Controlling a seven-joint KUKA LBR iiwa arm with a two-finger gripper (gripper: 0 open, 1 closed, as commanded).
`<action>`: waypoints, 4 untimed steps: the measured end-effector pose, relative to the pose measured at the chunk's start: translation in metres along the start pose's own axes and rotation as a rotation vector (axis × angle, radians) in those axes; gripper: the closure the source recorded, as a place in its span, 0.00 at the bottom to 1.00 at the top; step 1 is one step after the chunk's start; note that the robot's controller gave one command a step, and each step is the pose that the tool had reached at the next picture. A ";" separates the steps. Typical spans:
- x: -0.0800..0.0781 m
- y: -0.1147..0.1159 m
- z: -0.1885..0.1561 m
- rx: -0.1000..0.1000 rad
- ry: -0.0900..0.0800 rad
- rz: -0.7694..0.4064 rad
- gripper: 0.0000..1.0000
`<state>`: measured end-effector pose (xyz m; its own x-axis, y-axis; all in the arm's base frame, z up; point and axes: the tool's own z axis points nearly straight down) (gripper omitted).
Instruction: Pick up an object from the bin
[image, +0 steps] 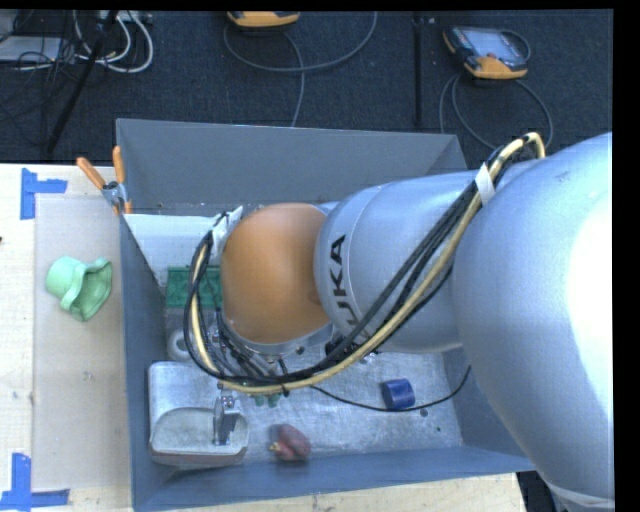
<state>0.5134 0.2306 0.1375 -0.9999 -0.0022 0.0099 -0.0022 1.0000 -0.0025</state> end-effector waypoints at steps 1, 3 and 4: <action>-0.015 -0.056 0.047 0.002 -0.004 -0.141 0.00; 0.026 -0.082 0.061 -0.003 -0.036 -0.327 0.00; 0.009 -0.148 0.009 0.002 -0.013 -0.477 0.00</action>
Offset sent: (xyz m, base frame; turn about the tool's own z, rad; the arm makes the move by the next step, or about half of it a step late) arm 0.0158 -0.0534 -0.0446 -0.1447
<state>0.5046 0.0824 0.1291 -0.8873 -0.4611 -0.0024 -0.4611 0.8873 -0.0030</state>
